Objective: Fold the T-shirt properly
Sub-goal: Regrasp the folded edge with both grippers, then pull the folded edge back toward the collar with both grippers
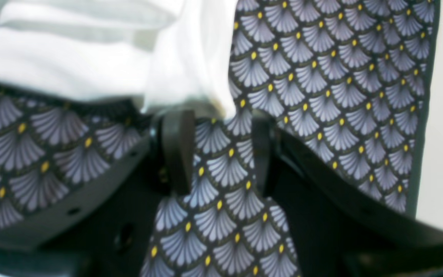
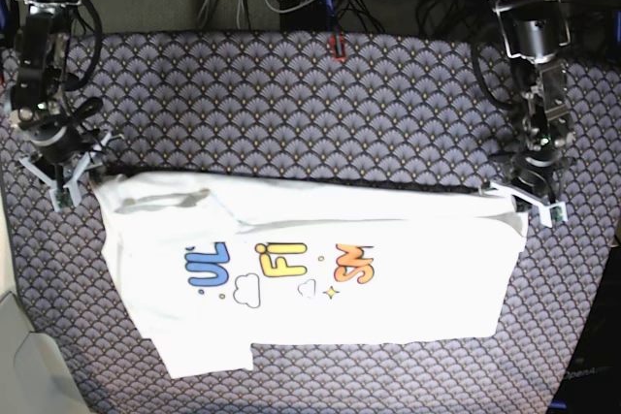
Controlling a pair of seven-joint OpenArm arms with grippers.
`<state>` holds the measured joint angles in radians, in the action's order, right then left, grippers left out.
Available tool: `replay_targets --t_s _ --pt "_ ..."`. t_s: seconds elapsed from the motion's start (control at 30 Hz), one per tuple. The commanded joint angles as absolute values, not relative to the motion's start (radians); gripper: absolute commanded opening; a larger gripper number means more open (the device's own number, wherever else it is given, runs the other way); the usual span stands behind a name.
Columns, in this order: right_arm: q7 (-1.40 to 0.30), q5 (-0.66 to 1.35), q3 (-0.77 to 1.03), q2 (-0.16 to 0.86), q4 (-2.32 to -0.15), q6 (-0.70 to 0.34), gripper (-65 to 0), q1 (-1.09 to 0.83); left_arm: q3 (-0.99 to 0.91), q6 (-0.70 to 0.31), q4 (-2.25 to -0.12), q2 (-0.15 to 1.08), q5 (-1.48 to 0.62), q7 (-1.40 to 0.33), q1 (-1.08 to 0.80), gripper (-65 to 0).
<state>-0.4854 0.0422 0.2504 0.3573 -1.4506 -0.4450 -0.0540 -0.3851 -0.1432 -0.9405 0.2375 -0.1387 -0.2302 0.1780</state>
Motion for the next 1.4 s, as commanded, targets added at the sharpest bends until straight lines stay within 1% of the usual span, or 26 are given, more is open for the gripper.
replay_targets --t_s 0.0,0.23,0.5,0.57,0.63,0.7,0.73,1.0,1.13,1.3,1.37 --pt "-0.467 0.05 0.254 0.374 -1.455 -0.44 -39.1 -0.03 -0.389 -0.125 -0.952 0.255 -0.128 -0.242 0.189 -64.5" --pt "-0.467 0.047 0.209 0.38 -1.397 -0.456 -39.1 0.012 -0.389 -0.125 -0.952 0.255 -0.127 -0.242 0.189 -64.5" --pt "-0.464 0.045 0.157 0.38 -1.389 -0.456 -40.5 0.03 -0.387 -0.125 -0.952 0.255 -0.122 -0.242 0.189 -64.5" --pt "-0.464 0.045 0.157 0.38 -1.389 -0.456 -44.8 0.031 -0.387 -0.125 -0.952 0.257 -0.122 -0.242 0.189 -64.5" --pt "-0.463 0.045 0.157 0.38 -1.371 -0.456 -52.7 0.035 -0.387 -0.125 -0.952 0.257 -0.122 -0.242 0.189 -64.5" --pt "-0.463 0.044 0.156 0.38 -1.345 -0.456 -62.2 0.059 -0.387 -0.125 -0.952 0.257 -0.12 -0.24 0.189 -64.5" --pt "-0.463 0.044 0.156 0.381 -1.326 -0.456 -65.0 0.065 -0.387 -0.125 -0.952 0.257 -0.12 -0.24 0.189 -64.5" --pt "-0.461 0.048 0.165 0.404 -1.308 -0.458 -65.0 0.042 -0.387 -0.127 -0.954 0.272 -0.12 -0.243 0.18 -64.5" --pt "-0.461 0.05 0.165 0.417 -1.365 -0.458 -65.0 -0.007 -0.387 -0.127 -0.958 0.288 -0.128 -0.245 0.154 -64.5" --pt "-0.461 0.05 0.165 0.417 -1.468 -0.458 -65.0 -0.076 -0.387 -0.127 -1.069 0.285 -0.122 -0.248 0.09 -64.5" --pt "-0.461 0.05 0.165 0.418 -1.495 -0.458 -65.0 -0.102 -0.387 -0.127 -1.115 0.285 -0.125 -0.28 0.062 -64.5"
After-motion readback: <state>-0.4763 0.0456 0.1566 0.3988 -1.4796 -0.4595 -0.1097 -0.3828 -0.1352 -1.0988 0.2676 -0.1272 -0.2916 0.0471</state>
